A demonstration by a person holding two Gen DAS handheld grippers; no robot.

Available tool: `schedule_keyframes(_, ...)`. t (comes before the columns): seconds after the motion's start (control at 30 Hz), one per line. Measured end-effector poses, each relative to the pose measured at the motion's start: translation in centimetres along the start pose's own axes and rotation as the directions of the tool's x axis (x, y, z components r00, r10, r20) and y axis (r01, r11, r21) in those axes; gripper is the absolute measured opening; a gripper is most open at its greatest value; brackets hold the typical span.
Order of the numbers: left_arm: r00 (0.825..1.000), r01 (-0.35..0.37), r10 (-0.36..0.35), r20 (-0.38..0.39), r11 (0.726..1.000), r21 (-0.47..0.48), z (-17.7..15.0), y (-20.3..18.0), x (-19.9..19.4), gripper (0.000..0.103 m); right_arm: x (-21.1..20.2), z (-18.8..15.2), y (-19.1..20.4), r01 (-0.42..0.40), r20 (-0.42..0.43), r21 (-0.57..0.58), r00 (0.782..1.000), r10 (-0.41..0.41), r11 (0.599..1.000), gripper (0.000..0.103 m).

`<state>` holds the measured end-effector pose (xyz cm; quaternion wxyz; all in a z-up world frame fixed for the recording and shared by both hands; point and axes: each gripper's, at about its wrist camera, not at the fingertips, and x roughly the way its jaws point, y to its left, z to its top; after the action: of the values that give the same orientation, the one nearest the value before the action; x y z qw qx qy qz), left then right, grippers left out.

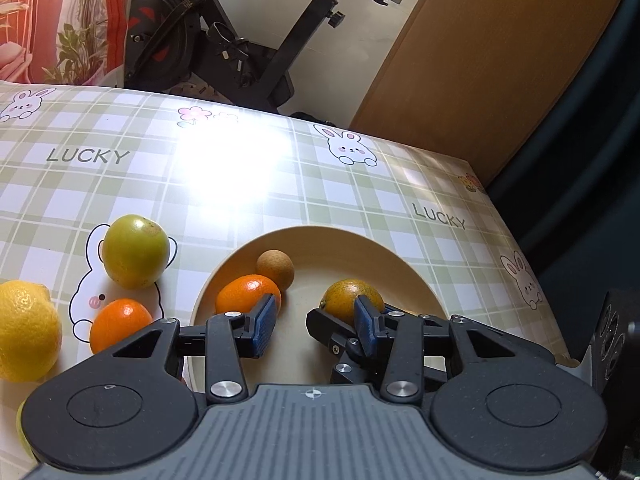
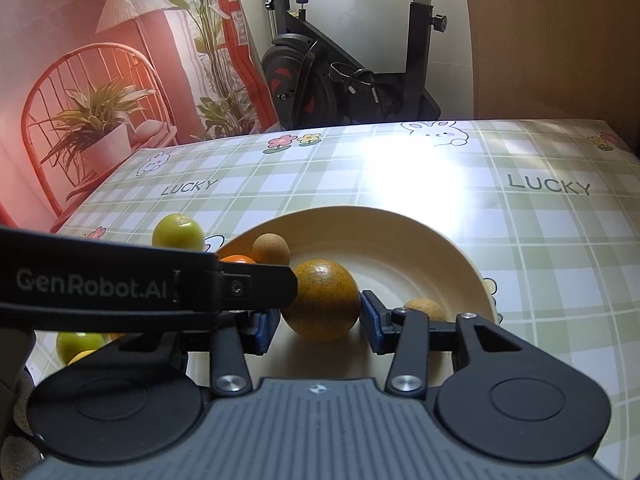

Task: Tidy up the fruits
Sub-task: 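Raise the left gripper off the plate and move it toward the lemons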

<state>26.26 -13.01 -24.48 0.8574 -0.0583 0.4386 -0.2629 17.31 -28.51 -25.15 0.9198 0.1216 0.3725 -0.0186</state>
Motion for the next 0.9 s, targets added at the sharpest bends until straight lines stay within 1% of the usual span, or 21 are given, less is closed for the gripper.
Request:
schedule_keyframes(0.23,1.0,-0.016,0.016,0.013,1.0,-0.003,0.4,0.1,-0.3,0.045,0.4,0.3,0.7,0.043,0.013,-0.048,0.999,-0.042,0.998,0.047)
schedule_keyframes(0.27,1.0,-0.018,0.018,0.017,1.0,-0.007,0.4,0.1,-0.4,0.045,0.2,0.3,0.8,0.046,0.017,-0.051,0.999,-0.045,0.998,0.049)
schedule_keyframes(0.37,0.999,-0.02,0.02,0.028,1.0,-0.012,0.5,0.2,-1.0,0.045,-0.4,0.4,1.0,0.053,0.036,-0.059,0.998,-0.051,0.997,0.061)
schedule_keyframes(0.4,0.999,-0.019,0.019,0.03,1.0,-0.01,0.4,0.1,-1.3,0.045,-0.8,0.4,1.1,0.058,0.046,-0.063,0.997,-0.055,0.996,0.063)
schedule_keyframes(0.57,0.999,-0.017,0.017,0.05,1.0,0.0,0.4,0.4,-2.9,0.045,-2.6,0.2,1.6,0.045,0.069,-0.077,0.997,-0.039,0.996,0.064)
schedule_keyframes(0.73,0.996,-0.024,0.025,0.08,1.0,-0.017,0.3,1.7,-5.2,0.045,-4.5,-0.6,2.4,0.028,0.094,-0.076,0.995,-0.02,0.997,0.064)
schedule_keyframes(0.83,0.994,-0.043,0.046,0.102,0.998,-0.035,0.0,2.8,-6.8,0.045,-5.4,-1.0,2.9,0.016,0.106,-0.058,0.994,-0.01,0.998,0.064)
schedule_keyframes(0.9,0.99,-0.066,0.07,0.125,0.997,-0.036,-0.3,3.4,-8.0,0.045,-5.7,-1.4,3.3,0.022,0.111,-0.041,0.994,-0.018,0.999,0.064)
